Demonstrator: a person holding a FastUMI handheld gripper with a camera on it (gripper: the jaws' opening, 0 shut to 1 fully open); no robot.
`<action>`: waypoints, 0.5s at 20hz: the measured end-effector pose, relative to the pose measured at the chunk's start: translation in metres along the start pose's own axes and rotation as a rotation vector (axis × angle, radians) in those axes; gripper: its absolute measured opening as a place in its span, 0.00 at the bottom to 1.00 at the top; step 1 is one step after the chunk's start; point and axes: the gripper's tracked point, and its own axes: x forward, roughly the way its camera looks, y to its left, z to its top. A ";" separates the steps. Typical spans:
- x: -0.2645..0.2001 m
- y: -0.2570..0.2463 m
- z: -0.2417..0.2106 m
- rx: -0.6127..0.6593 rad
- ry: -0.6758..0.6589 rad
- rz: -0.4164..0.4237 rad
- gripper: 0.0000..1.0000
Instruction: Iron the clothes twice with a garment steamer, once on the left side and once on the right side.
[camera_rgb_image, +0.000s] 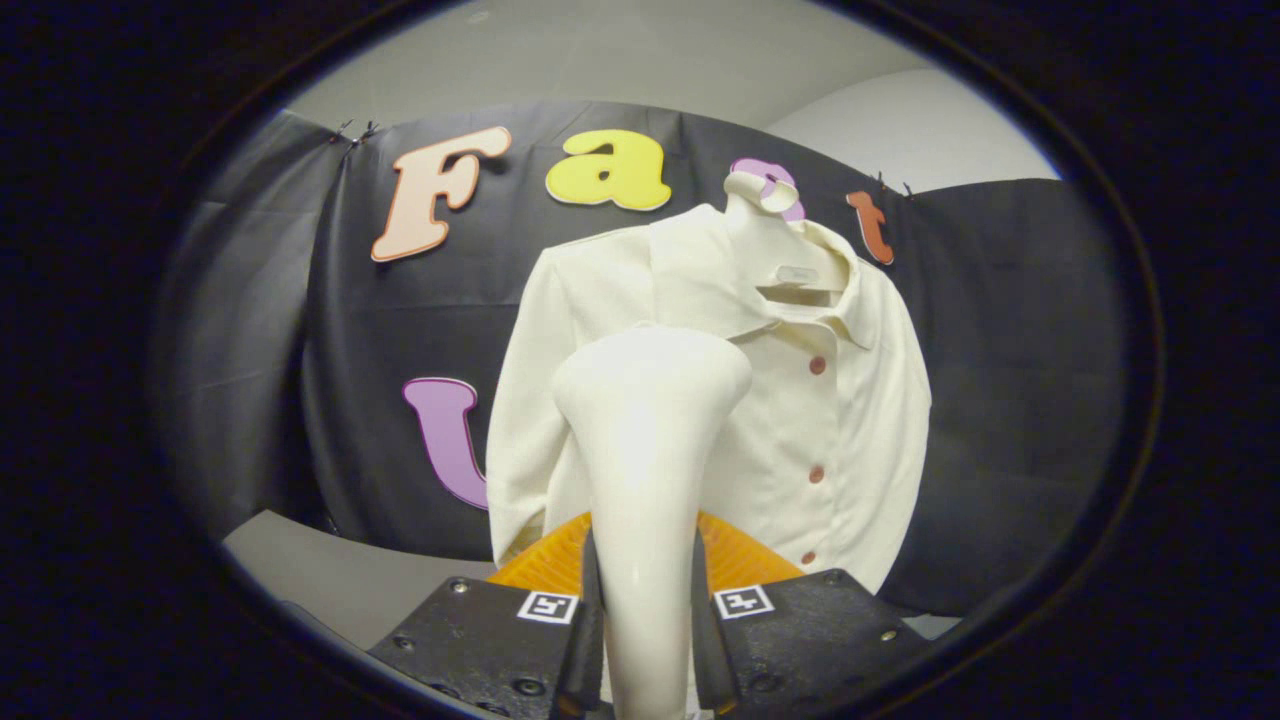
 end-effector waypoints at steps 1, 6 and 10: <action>0.002 0.002 -0.004 0.020 -0.001 0.019 0.36; -0.003 -0.005 -0.025 0.042 -0.013 0.028 0.35; -0.008 -0.008 -0.060 0.051 0.010 0.043 0.35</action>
